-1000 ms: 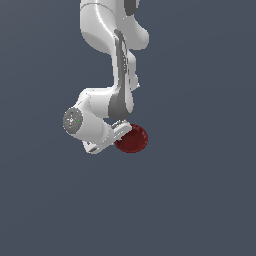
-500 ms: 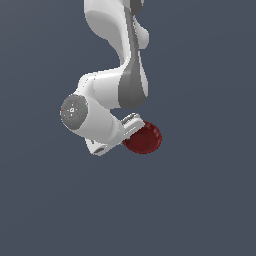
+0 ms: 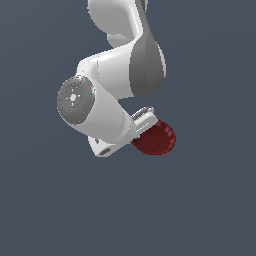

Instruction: Pick up the object and move it to a goal position.

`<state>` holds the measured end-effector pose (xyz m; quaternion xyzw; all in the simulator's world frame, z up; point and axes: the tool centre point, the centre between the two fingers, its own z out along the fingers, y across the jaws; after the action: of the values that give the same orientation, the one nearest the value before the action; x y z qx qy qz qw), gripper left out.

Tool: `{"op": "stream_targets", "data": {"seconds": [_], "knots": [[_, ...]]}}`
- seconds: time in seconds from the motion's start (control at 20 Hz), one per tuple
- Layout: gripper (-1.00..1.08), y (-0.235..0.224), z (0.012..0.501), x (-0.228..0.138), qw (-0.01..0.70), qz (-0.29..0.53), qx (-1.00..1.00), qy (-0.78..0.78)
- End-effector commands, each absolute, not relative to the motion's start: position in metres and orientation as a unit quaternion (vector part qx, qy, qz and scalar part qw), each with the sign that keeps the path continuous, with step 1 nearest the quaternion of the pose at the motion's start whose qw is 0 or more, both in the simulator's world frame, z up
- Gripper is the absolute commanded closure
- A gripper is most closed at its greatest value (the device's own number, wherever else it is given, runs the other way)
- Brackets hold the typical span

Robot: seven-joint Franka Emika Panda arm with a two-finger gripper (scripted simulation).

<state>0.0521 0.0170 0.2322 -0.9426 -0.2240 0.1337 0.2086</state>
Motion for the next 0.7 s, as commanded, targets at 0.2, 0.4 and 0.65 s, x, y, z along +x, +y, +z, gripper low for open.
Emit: {"op": "stream_targets", "data": {"seconds": [0.2,0.4,0.65], "knots": [[1.08,0.03,0.259,0.069,0.209,0.133,-0.943,-0.224],[1.08,0.036,0.269,0.075,0.209,0.133,-0.943,-0.224],[1.08,0.039,0.276,0.08,0.209,0.133,-0.943,-0.224]]}}
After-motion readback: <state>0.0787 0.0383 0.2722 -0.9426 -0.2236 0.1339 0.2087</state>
